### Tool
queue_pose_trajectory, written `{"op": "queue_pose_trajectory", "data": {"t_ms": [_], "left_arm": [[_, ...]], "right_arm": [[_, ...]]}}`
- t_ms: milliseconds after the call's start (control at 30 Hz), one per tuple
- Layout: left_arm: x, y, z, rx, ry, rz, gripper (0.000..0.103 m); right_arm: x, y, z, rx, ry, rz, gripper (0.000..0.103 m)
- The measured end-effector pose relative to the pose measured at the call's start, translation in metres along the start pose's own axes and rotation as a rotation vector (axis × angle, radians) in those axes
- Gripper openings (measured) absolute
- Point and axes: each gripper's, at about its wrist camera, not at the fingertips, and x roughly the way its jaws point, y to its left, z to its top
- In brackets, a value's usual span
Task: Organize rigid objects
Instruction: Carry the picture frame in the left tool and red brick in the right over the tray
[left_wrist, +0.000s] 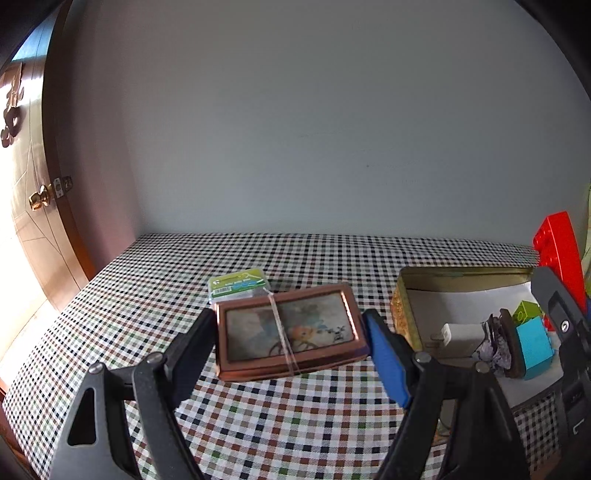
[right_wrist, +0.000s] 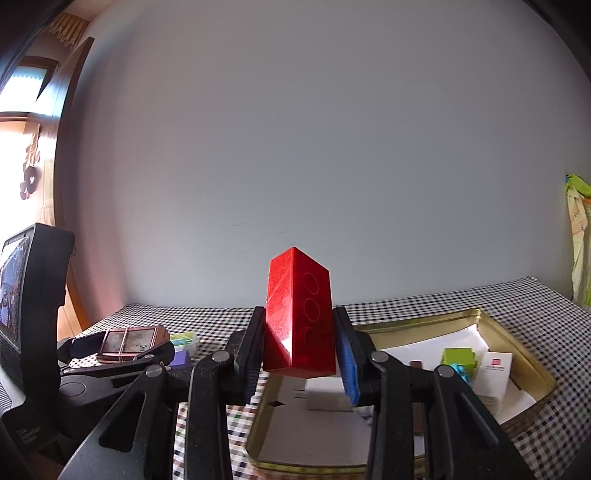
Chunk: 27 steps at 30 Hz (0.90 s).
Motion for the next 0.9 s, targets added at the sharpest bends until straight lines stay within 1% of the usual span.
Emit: {"op": "queue_pose_trajectory", "data": {"t_ms": [233, 467, 667, 900], "left_arm": [[-0.001, -0.037, 0.003, 0.05, -0.015, -0.057, 0.08], [-0.002, -0.067, 0.005, 0.081, -0.029, -0.105, 0.08], [0.004, -0.083, 0.008, 0.088, -0.018, -0.136, 0.08], [0.01, -0.1, 0.012, 0.102, -0.008, -0.151, 0.08]], "right_arm": [[-0.008, -0.027, 0.005, -0.007, -0.012, -0.056, 0.039], [-0.012, -0.056, 0.008, 0.011, -0.009, -0.113, 0.038], [-0.007, -0.077, 0.01, 0.022, -0.001, -0.147, 0.038], [-0.007, -0.093, 0.014, 0.04, 0.006, -0.171, 0.038]]}}
